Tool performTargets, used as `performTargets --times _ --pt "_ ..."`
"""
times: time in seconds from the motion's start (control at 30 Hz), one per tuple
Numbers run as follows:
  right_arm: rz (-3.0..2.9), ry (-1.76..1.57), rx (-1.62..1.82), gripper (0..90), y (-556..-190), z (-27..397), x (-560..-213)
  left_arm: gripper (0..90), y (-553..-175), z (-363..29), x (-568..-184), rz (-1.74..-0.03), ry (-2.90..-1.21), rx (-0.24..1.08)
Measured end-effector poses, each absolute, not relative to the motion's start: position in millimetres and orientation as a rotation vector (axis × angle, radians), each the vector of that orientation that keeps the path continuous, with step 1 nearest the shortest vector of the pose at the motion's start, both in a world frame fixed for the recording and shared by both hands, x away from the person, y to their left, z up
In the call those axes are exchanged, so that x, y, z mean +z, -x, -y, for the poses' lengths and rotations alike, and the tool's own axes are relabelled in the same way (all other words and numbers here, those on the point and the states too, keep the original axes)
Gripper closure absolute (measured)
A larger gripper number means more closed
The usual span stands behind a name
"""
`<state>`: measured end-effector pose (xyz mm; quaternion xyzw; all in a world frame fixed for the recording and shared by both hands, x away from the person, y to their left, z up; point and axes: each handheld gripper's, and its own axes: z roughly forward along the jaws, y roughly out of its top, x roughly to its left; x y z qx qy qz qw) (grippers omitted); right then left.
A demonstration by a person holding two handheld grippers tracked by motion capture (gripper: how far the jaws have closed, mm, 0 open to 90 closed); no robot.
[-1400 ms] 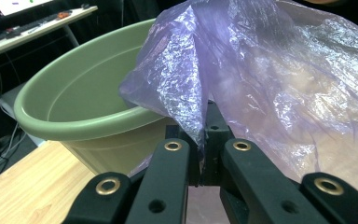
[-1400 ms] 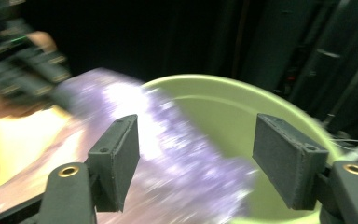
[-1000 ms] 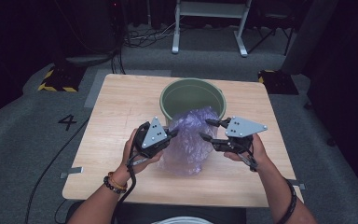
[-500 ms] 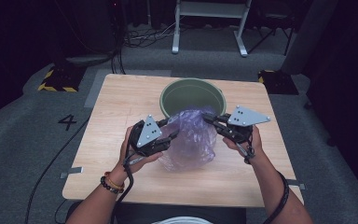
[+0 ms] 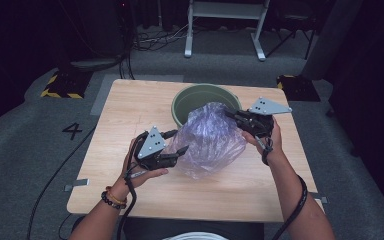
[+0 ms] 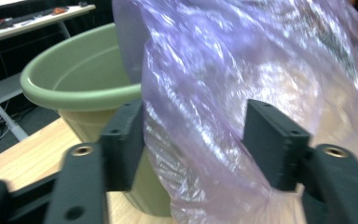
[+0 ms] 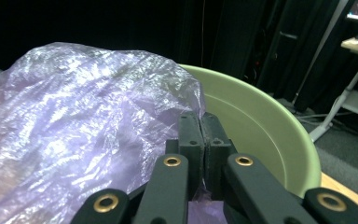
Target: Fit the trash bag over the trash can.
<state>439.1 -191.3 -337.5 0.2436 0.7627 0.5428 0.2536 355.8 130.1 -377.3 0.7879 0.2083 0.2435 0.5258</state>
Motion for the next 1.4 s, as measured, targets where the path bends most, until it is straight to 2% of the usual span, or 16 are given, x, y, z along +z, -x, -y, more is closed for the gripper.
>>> performTargets --times 0.13,0.2,0.3,0.33,0.5,0.6,0.97,1.2,1.23,1.3,1.4 --pt "-2.075 -0.711 1.462 83.5 -445 197 -341 61.6 -354 -128 -380 -0.455 -1.918 0.599" --pt "-2.094 -0.718 1.450 73.6 -446 199 -343 70.5 -353 -127 -380 -0.438 -1.938 0.602" --pt "-2.057 -0.694 1.422 52.8 -441 200 -344 80.5 -352 -125 -381 -0.424 -1.945 0.633" --pt "-2.054 -0.650 1.425 49.8 -437 201 -343 83.3 -352 -124 -381 -0.414 -1.948 0.644" --pt "-2.050 -0.531 1.442 39.2 -412 205 -337 88.0 -348 -121 -381 -0.400 -1.948 0.652" --pt "-2.049 -0.492 1.445 36.8 -395 213 -335 88.4 -347 -120 -381 -0.396 -1.949 0.658" --pt "-2.033 -0.404 1.517 34.1 -350 239 -340 89.1 -349 -121 -380 -0.422 -1.914 0.644" --pt "-2.095 -0.240 1.477 33.2 -328 237 -370 89.0 -354 -127 -377 -0.457 -1.866 0.606" --pt "-2.105 -0.232 1.457 35.3 -328 235 -373 89.0 -355 -128 -376 -0.461 -1.855 0.592" --pt "-2.098 -0.213 1.413 54.2 -328 231 -379 89.0 -357 -131 -375 -0.465 -1.838 0.559" --pt "-2.075 -0.216 1.360 66.9 -330 224 -381 88.9 -359 -134 -374 -0.473 -1.834 0.554"
